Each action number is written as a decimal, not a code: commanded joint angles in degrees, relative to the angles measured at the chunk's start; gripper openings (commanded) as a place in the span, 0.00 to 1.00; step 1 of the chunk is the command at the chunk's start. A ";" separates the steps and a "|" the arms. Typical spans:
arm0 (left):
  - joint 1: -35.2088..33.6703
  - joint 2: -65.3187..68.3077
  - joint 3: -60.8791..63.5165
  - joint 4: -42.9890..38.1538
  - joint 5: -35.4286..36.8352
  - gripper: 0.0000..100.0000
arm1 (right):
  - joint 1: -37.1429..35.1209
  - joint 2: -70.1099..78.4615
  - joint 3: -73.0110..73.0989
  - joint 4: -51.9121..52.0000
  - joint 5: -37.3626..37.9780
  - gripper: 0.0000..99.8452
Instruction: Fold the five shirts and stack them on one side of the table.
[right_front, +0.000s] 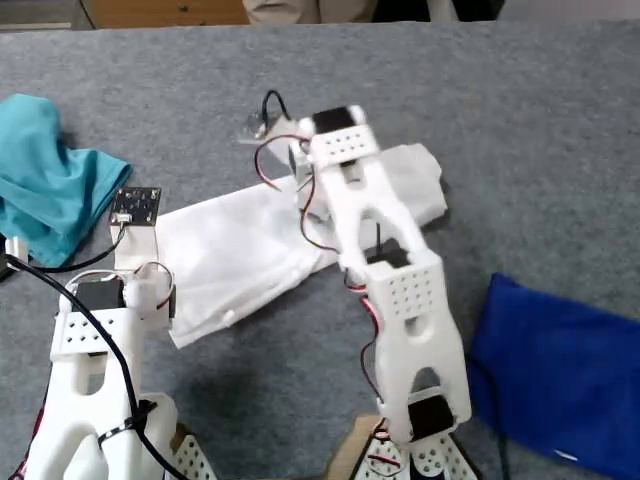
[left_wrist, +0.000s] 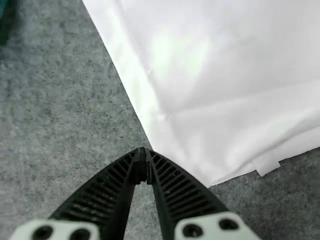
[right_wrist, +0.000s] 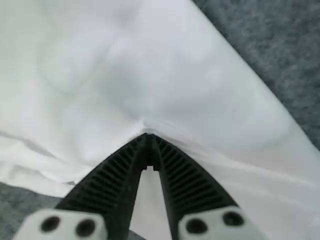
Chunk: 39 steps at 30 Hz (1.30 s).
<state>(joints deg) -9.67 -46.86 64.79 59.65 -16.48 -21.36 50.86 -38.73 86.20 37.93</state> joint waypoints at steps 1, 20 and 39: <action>-0.62 -1.10 -2.73 -0.35 -0.26 0.02 | -0.57 1.80 -4.53 1.93 -0.70 0.00; -6.68 -0.22 -21.89 11.52 5.63 0.06 | 8.40 -15.34 -28.09 15.82 -16.62 0.01; -9.49 36.44 -44.40 23.21 18.64 0.26 | 26.07 0.48 -26.15 -6.15 -29.71 0.01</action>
<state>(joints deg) -19.08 -11.25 23.65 80.84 0.40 2.99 49.54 -63.96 84.53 8.57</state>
